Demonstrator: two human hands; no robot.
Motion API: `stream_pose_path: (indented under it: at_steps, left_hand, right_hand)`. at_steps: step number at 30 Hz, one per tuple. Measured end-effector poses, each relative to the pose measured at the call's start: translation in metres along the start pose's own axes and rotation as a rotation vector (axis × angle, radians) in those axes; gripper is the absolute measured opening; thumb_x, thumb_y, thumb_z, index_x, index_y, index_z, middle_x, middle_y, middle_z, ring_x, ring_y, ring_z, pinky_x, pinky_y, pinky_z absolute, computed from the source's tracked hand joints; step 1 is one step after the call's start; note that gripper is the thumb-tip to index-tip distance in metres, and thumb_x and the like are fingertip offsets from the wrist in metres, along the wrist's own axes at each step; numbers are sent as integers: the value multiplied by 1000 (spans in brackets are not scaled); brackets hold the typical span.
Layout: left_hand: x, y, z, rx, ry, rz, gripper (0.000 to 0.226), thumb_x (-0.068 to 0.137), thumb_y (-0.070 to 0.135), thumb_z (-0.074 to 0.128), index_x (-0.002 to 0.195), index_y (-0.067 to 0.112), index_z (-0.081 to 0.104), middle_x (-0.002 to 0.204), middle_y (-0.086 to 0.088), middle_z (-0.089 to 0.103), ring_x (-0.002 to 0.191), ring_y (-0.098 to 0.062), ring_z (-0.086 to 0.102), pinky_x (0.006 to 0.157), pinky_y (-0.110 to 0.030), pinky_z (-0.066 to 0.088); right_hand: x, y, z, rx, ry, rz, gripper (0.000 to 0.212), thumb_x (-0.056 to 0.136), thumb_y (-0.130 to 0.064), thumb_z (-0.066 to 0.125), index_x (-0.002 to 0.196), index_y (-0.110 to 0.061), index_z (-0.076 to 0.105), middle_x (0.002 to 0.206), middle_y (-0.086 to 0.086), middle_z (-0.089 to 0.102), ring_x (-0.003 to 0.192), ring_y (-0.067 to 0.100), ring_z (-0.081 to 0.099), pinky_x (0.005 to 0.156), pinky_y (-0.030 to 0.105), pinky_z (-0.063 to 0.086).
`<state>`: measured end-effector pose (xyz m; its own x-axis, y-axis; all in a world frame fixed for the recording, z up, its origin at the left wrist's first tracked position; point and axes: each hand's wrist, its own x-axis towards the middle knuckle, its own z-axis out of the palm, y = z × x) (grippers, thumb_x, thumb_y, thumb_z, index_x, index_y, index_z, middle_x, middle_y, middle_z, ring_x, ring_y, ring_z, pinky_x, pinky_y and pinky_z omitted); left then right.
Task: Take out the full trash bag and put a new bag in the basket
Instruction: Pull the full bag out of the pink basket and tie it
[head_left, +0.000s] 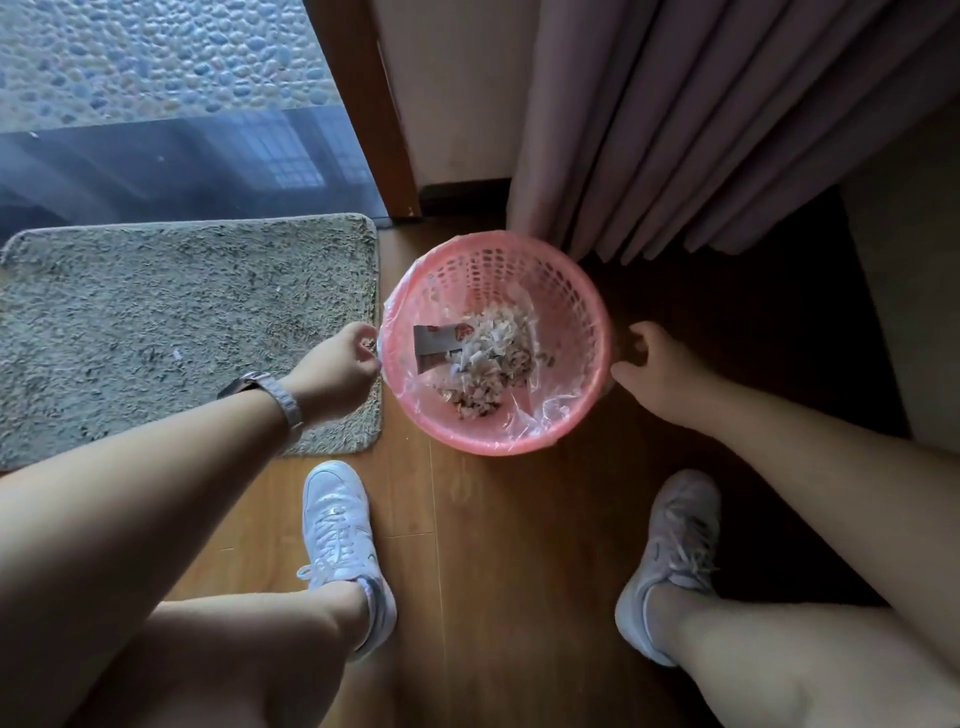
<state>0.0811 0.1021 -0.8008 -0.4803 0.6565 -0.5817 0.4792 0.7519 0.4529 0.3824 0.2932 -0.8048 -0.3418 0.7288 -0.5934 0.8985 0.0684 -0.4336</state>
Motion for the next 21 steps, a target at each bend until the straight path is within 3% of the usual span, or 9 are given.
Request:
stream_pose_path:
  at_steps: [4,8,10,12,16,21]
  left_hand:
    - [14,-2,11,-128,-40,-52,48,93,26,63,138,21,46,92,15,62,80,-1,61,57,-20,41]
    - [26,-4,8,-268,-105,-131,67,87,22,72,145,19,38,116,-2,67,95,-13,66,68,-25,47]
    - [31,-6,9,-313,-167,-161,53,85,17,74,133,14,52,115,-6,70,92,-13,67,69,-27,50]
    - [33,-7,9,-322,-194,-180,34,81,13,76,113,10,64,103,-6,73,82,-12,65,66,-26,48]
    - [33,-9,8,-386,-147,-207,11,85,9,72,90,9,61,86,-8,69,75,-17,61,64,-29,45]
    - [24,-7,-1,-421,-82,-214,12,85,9,71,88,9,59,82,-10,69,71,-19,62,66,-31,48]
  right_hand:
    - [11,10,6,107,-83,70,67,85,-34,62,143,-19,33,135,8,51,115,23,51,85,33,41]
    - [22,17,13,192,-117,133,58,84,-34,62,136,-15,44,125,10,58,111,26,57,94,40,47]
    - [25,18,16,224,-146,131,45,85,-31,61,127,-18,54,113,5,64,101,23,61,87,41,52]
    - [26,18,20,254,-180,107,29,87,-23,60,116,-20,61,99,1,68,88,16,65,70,29,51]
    - [27,17,22,278,-175,111,19,86,-9,60,100,-21,64,83,0,70,67,11,65,51,20,43]
    - [23,12,17,259,-161,72,14,84,-10,59,90,-22,63,78,2,71,64,12,64,49,21,42]
